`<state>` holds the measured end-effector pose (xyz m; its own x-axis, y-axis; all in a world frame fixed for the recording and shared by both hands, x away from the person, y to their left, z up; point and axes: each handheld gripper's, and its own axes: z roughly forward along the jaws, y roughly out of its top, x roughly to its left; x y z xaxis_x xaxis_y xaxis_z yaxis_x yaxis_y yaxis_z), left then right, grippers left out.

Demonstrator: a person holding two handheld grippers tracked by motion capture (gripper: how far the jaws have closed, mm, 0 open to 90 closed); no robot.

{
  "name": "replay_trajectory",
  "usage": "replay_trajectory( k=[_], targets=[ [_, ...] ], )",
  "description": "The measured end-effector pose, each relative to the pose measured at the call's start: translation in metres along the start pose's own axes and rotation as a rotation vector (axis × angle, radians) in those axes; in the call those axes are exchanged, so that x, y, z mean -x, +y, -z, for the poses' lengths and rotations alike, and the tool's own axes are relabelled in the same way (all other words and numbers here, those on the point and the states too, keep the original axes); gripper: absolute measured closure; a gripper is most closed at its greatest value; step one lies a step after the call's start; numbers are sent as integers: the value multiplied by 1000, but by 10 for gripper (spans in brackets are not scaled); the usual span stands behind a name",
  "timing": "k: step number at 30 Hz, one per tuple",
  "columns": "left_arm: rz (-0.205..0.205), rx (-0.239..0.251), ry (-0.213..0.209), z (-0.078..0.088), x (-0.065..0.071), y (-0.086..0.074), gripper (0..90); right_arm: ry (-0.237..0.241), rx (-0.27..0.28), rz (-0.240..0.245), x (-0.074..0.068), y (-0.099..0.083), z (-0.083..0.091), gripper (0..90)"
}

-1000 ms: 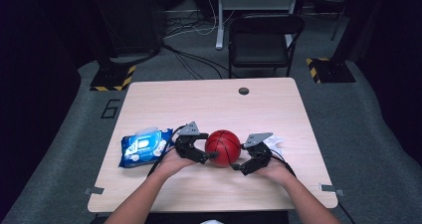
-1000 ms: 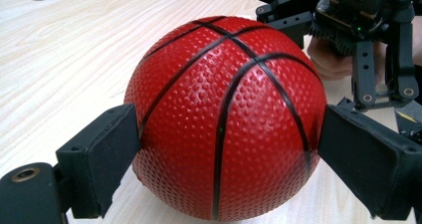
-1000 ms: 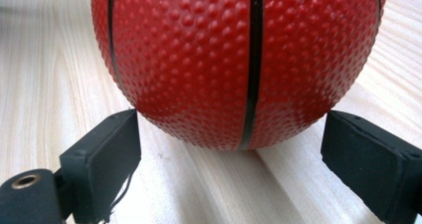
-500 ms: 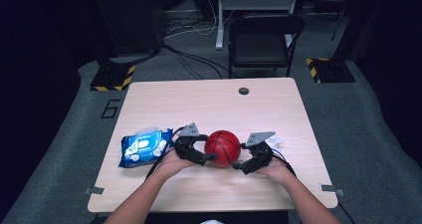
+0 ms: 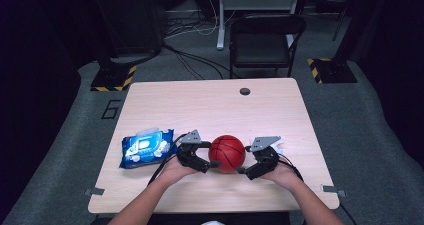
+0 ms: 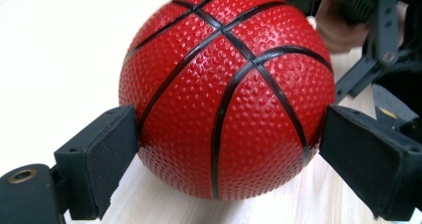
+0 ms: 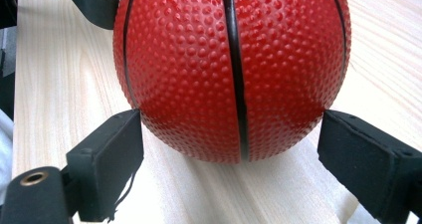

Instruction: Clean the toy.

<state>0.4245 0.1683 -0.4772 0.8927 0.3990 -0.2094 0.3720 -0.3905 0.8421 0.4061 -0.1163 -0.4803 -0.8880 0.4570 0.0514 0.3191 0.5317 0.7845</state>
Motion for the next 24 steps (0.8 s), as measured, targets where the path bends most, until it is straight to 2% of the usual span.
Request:
replay_trajectory(
  k=[2, 6, 12, 14, 17, 24],
  targets=[
    [6, -5, -1, 1, -1, 0, 86, 2, 13, -11, 0, 0, 1, 121],
    [2, -13, -3, 2, -1, 0, 91, 4, 54, -2, 0, 5, 5, 143],
    [-5, -21, 5, 2, 0, 0, 93, 11, 136, -13, -2, 17, 10, 155],
    [-14, -22, 12, 5, 0, 2, 111, -9, 120, -6, -3, 21, 6, 152],
    [-32, 0, 16, 13, -2, 8, 169, 10, 125, -27, 1, 21, 4, 154],
    [-45, 28, 29, 12, 2, 23, 144, 19, 117, -11, -3, 25, 0, 159]
  ],
)
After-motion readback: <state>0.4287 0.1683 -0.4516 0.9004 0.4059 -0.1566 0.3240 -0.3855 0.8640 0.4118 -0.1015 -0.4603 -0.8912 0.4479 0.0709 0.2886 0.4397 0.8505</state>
